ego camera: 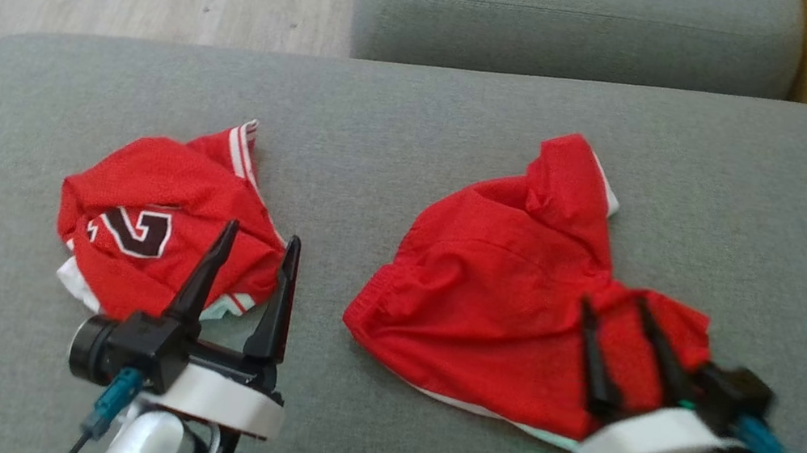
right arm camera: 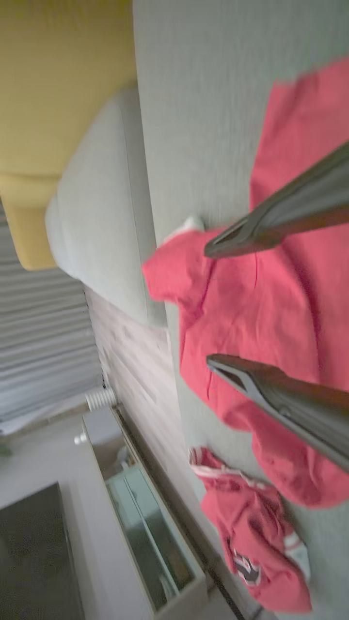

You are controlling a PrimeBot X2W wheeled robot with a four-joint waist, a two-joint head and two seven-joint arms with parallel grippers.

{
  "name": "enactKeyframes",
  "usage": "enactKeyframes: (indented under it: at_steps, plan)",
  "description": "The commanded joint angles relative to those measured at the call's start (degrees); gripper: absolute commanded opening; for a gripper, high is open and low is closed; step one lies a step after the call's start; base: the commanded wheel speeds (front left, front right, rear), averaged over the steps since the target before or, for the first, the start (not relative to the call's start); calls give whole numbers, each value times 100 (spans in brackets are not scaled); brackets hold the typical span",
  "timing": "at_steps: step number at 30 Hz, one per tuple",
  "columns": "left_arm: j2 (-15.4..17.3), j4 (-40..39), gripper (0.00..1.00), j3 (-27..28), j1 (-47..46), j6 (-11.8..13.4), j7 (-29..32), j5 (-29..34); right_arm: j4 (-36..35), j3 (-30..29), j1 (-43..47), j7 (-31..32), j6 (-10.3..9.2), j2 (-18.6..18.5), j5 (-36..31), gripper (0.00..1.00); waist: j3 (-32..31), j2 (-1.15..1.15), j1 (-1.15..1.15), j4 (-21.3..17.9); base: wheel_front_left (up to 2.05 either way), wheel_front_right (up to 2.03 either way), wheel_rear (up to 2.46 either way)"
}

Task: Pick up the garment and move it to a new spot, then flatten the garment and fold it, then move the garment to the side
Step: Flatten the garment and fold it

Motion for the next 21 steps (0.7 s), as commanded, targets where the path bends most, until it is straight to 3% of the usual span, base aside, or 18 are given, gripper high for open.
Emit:
enactKeyframes:
  at_steps: [1, 4, 8, 15, 21]
  plan:
    - [-1, -209, 100, 203, -154, 0, -55, 45, -338, -203, 20, -107, -3, -8, -216, 100, 3, 0, 0, -70, 0, 0, 0]
    - [-1, -224, 100, 199, -129, -1, -55, 3, -670, -894, 409, -195, -3, 10, -583, 100, 28, 0, 0, -158, 0, 0, 0]
    - [-1, -242, 100, 188, -108, 4, -55, -32, -943, -1339, 855, -248, -3, 44, -620, 100, 87, 0, 0, -257, 0, 0, 0]
    - [-1, -253, 100, 89, -196, -1, -55, -66, -925, -1032, 627, -170, -3, 49, -627, 100, 250, 0, 0, -254, 0, 0, 0]
    - [-1, -210, 100, 23, -362, -15, -55, -53, -181, -916, -245, 722, -3, 50, -749, 100, 614, 0, 0, 9, 0, 0, 0]
